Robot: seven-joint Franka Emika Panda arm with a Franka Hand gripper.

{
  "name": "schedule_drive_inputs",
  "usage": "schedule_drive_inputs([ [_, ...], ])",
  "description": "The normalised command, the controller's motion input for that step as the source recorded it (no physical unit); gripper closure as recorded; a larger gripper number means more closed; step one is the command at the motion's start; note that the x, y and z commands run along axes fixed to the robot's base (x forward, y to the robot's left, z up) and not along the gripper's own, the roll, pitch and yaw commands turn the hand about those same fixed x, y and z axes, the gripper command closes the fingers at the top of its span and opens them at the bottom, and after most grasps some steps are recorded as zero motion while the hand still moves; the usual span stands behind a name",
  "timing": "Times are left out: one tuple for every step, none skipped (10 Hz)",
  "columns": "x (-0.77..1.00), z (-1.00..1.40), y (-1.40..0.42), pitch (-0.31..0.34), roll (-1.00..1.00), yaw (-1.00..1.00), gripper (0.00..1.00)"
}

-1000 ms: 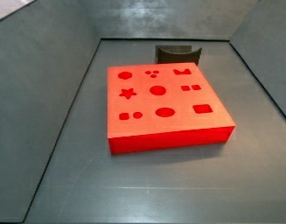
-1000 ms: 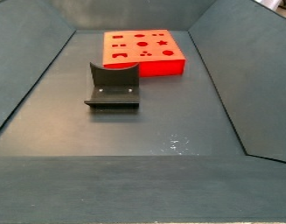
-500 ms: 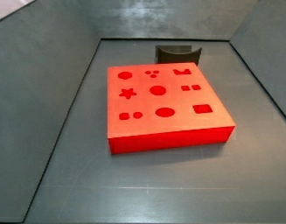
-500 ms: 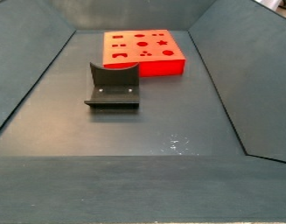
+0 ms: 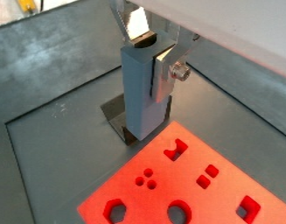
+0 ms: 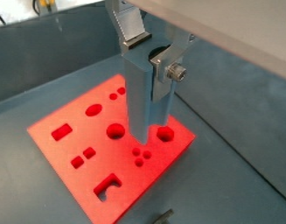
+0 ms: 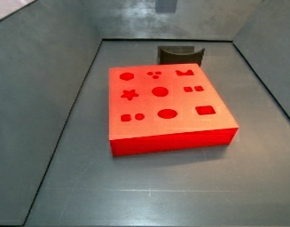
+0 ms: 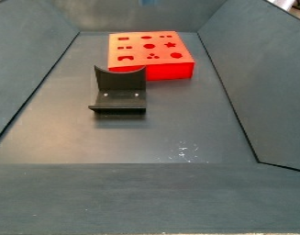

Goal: Pick up the arch object. Move up. Place the arch object on the fixture. Regrasp the arch object. Move to above the board. Insert the arch object.
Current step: Insert the arch object.

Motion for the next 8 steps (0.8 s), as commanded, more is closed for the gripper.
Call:
schedule_drive_inputs([
  [0.15, -1.0, 0.03, -0.057, 0.09, 0.3, 1.0],
  [0.46, -0.99, 0.0, -0.013, 0.09, 0.09, 1.0],
  [0.65, -0.86, -0.01, 0.0, 0.09, -0.05, 1.0],
  [0.64, -0.84, -0.02, 0.0, 0.11, -0.07, 1.0],
  [0.59, -0.83, 0.0, 0.0, 0.1, -0.01, 1.0],
  [0.48, -0.75, 0.0, 0.0, 0.04, 0.0, 1.0],
  [0.35, -0.56, 0.0, 0.0, 0.0, 0.0, 1.0],
  [0.14, -0.13, 0.0, 0.0, -0.02, -0.03, 1.0],
])
